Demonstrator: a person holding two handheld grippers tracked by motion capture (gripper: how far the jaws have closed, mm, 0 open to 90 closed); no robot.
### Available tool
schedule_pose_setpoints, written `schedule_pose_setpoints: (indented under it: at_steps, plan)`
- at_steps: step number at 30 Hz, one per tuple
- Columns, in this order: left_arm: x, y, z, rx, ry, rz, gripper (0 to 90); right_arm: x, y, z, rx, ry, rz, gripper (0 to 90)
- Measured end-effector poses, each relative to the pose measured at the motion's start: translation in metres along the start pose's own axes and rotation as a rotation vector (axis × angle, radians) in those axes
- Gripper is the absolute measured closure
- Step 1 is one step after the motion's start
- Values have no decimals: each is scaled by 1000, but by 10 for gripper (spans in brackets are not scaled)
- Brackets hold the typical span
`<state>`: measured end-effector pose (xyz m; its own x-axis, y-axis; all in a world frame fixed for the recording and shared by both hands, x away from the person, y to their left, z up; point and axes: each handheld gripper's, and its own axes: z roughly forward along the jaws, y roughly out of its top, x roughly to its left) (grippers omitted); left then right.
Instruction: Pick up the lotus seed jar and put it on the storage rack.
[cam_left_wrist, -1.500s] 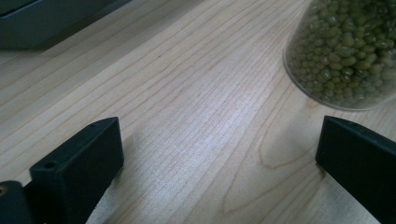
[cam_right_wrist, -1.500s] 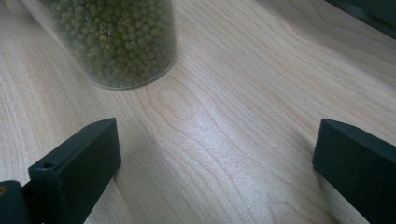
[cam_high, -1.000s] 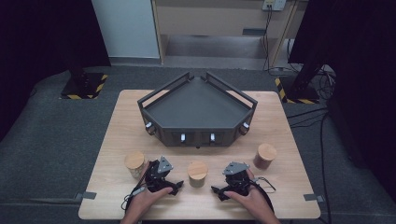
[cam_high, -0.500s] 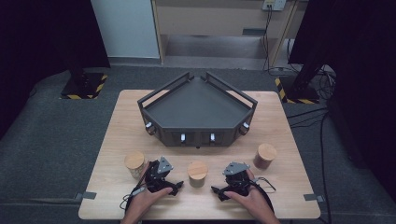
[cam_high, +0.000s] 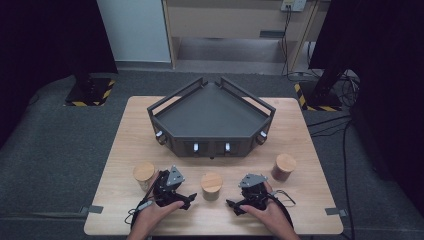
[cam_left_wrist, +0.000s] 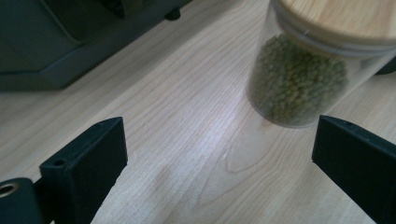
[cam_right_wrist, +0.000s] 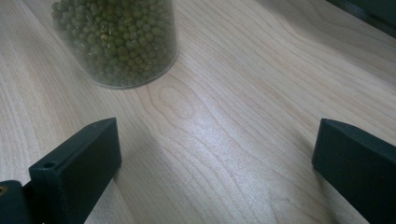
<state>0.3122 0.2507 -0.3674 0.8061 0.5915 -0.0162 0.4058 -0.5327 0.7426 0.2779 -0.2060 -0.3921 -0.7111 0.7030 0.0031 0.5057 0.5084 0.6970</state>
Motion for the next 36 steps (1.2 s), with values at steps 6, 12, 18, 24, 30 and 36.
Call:
schedule_pose_setpoints:
  at_steps: [6,12,18,24,30,36]
  plan:
    - [-3,4,-9,-13,4,10,20,0,0,0,0,0,-1,16]
    - [-4,8,-18,-19,10,21,20,0,0,0,1,-1,0,16]
    - [-4,10,-25,-22,23,24,21,0,0,0,1,-1,0,16]
    - [1,7,-32,-33,43,9,21,1,0,-1,1,-1,0,16]
    - [5,4,-40,-50,59,-8,21,1,0,-1,1,-1,0,16]
    - [10,0,-49,-62,79,-23,20,1,-1,-1,1,-2,3,16]
